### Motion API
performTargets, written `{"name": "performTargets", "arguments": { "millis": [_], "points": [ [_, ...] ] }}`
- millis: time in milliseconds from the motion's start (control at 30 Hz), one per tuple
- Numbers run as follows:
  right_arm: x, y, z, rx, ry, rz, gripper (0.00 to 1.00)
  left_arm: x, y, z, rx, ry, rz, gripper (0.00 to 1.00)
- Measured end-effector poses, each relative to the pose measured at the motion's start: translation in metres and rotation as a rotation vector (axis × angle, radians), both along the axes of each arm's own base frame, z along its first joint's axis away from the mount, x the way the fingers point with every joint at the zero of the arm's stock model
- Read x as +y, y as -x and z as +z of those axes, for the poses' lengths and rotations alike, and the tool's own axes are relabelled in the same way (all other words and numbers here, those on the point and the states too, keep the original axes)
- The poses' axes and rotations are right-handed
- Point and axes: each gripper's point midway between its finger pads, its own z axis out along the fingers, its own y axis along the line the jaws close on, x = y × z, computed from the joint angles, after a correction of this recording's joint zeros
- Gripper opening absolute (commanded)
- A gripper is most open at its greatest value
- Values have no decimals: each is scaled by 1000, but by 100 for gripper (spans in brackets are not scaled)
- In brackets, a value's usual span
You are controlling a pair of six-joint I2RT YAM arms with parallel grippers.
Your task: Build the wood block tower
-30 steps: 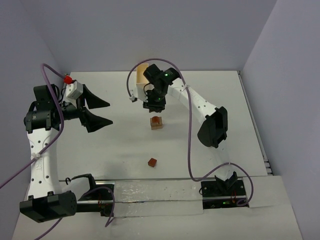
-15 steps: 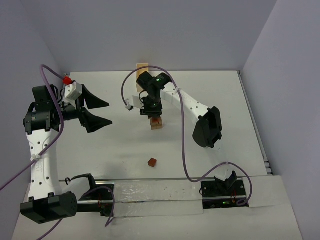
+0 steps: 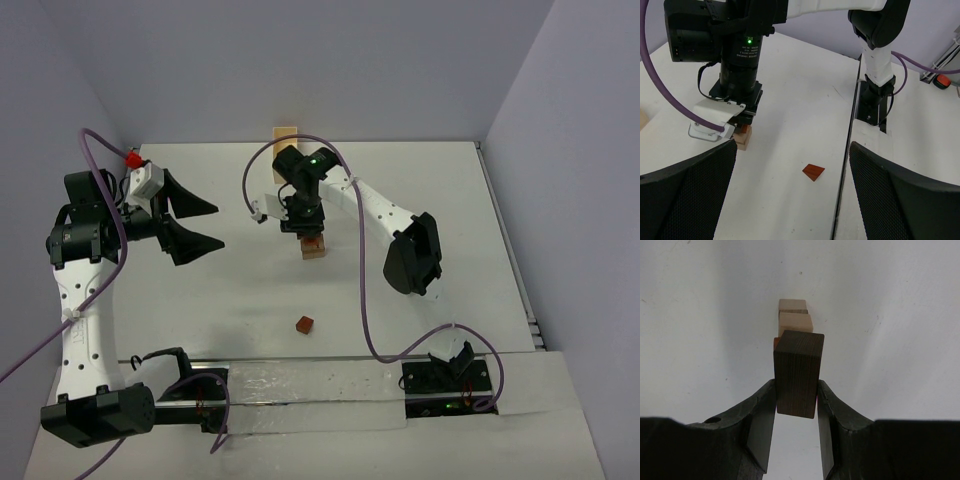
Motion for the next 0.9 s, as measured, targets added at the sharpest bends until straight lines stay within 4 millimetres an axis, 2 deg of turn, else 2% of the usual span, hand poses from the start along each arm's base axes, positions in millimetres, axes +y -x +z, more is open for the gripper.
{"name": "performTargets", "arguments": {
  "millis": [900],
  "points": [
    [-5,5,-10,26,25,-1,6,2,-4,0,23,9,15,99]
  ]
}}
